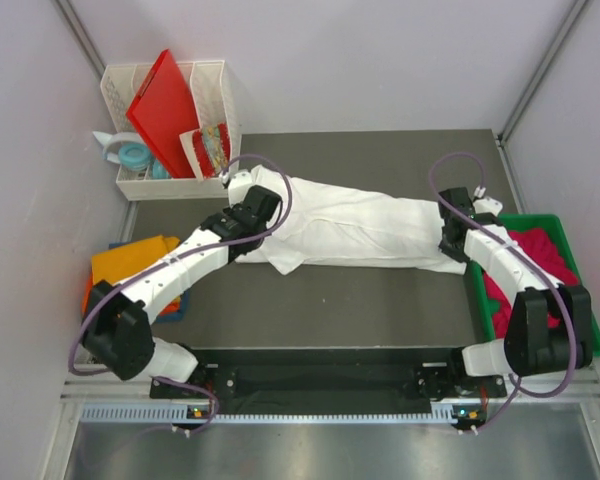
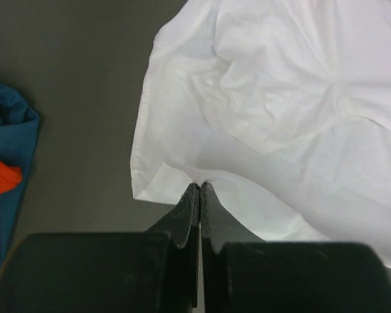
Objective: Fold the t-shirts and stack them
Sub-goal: Fold the other side of the tshirt into a rectangle
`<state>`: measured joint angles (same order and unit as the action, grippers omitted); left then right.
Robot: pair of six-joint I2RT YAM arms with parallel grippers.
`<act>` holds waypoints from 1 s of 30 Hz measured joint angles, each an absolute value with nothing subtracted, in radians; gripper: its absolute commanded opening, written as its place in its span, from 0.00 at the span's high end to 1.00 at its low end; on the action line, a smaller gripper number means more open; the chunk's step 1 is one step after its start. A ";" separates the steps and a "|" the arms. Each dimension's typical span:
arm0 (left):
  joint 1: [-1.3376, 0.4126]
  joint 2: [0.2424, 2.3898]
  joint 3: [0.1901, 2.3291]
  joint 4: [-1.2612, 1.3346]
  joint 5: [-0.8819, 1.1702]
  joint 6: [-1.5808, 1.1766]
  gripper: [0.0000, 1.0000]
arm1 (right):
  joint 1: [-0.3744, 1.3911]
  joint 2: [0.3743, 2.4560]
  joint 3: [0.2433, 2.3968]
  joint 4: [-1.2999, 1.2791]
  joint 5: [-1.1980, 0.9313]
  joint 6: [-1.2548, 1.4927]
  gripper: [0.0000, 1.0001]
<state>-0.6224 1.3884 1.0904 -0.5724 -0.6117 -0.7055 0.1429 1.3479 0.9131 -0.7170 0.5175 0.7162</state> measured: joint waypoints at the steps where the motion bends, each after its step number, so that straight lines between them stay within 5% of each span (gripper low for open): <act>1: -0.607 1.408 1.097 -0.565 -0.612 -0.701 1.00 | 0.134 1.365 0.919 -0.714 0.518 0.713 1.00; 30: -0.474 1.879 1.548 -0.403 -0.619 -0.535 1.00 | 0.089 1.666 1.056 -0.662 0.527 0.710 1.00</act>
<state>-0.4740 1.8790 1.5478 -0.4034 -0.6186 -0.5354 0.0895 1.6665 1.0561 -0.6621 0.5266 0.7105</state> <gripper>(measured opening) 0.013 0.009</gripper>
